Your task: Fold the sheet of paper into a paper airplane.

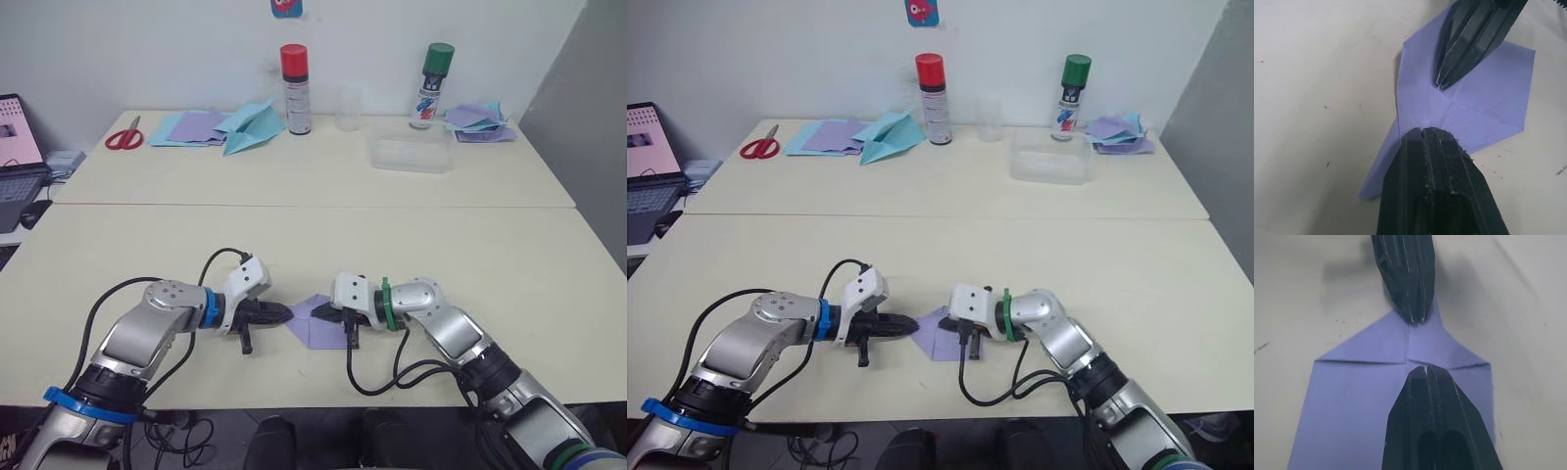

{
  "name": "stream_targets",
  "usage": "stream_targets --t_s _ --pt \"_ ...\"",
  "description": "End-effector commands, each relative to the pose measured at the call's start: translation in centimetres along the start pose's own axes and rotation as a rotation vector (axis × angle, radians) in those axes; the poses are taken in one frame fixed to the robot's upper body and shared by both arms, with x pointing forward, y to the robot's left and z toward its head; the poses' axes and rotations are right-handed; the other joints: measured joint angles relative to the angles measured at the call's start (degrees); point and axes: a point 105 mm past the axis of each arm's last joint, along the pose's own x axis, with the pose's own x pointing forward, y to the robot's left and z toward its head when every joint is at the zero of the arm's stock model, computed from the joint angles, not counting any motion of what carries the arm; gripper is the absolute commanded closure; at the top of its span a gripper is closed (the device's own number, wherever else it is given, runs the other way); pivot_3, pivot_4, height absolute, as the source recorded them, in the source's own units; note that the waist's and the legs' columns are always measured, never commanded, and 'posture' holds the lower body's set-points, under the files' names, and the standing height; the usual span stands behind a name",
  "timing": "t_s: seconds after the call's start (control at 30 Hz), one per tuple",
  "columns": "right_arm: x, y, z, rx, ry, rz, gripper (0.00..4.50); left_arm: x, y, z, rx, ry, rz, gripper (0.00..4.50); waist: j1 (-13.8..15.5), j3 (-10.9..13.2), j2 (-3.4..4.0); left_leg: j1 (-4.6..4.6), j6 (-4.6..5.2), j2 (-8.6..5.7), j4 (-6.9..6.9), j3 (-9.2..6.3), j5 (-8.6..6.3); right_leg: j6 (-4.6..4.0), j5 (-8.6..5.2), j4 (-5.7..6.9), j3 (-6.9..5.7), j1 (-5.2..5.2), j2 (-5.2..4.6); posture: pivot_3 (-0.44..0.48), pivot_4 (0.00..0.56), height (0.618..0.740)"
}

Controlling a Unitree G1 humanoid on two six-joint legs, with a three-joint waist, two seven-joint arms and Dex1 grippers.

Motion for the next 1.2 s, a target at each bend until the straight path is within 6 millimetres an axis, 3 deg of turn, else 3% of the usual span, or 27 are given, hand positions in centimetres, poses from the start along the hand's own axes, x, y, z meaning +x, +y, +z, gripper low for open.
stream_targets --t_s 0.03,0.33,0.43,0.63,0.8,1.03,1.2 --pt "-2.4 1.0 -3.4 0.062 0.111 0.003 4.48 0.3 0.0 -3.2 -0.077 0.106 0.01 4.5 0.1 -0.04 0.03 -0.01 0.0 -0.01 0.0 0.0 0.0 0.0 0.0 -0.01 -0.01 0.0 -0.01 0.0 0.15 0.74" --pt "-6.6 2.4 -6.3 0.128 0.201 -0.046 4.48 0.1 0.3 -3.4 -0.077 0.114 0.012 4.5 0.12 -0.48 0.24 0.0 0.0 -0.01 -0.08 -0.01 -0.01 0.01 0.0 -0.25 -0.03 0.06 -0.02 0.0 0.15 0.74" --pt "-7.2 2.2 -6.4 0.144 0.195 -0.07 4.48 0.1 0.2 -3.4 -0.079 0.114 0.011 4.5 0.12 -0.63 0.25 0.0 0.0 -0.02 -0.11 0.01 -0.01 0.01 0.0 -0.38 -0.02 0.11 -0.02 0.0 0.15 0.74" --pt "-7.9 0.9 -0.3 0.168 -0.1 -0.031 4.48 0.1 0.2 -3.5 -0.077 0.117 0.005 4.5 0.06 -0.58 0.32 -0.07 0.0 -0.03 -0.1 0.02 -0.01 0.05 0.03 -0.41 0.01 0.08 -0.02 0.0 0.15 0.74" --pt "-6.2 1.6 2.3 0.089 -0.182 0.031 4.48 -0.1 0.3 -3.3 -0.073 0.116 0.008 4.5 0.0 -0.55 0.38 -0.06 0.0 0.03 -0.16 -0.08 -0.01 0.05 0.03 -0.39 -0.08 0.04 0.05 0.0 0.15 0.74" --pt "-2.1 1.0 1.7 0.176 -0.146 -0.053 4.48 0.1 0.3 -3.2 -0.071 0.113 0.009 4.5 0.0 -0.54 0.39 -0.07 0.0 0.0 -0.21 -0.02 -0.01 0.05 0.03 -0.41 -0.02 0.03 0.04 0.0 0.15 0.74" --pt "-1.1 0.9 1.3 0.251 -0.15 -0.076 4.48 -0.1 0.1 -3.3 -0.071 0.114 0.005 4.5 0.01 -0.54 0.39 -0.08 0.0 0.0 -0.21 -0.02 -0.01 0.05 0.03 -0.4 -0.01 0.03 0.04 0.0 0.15 0.74"
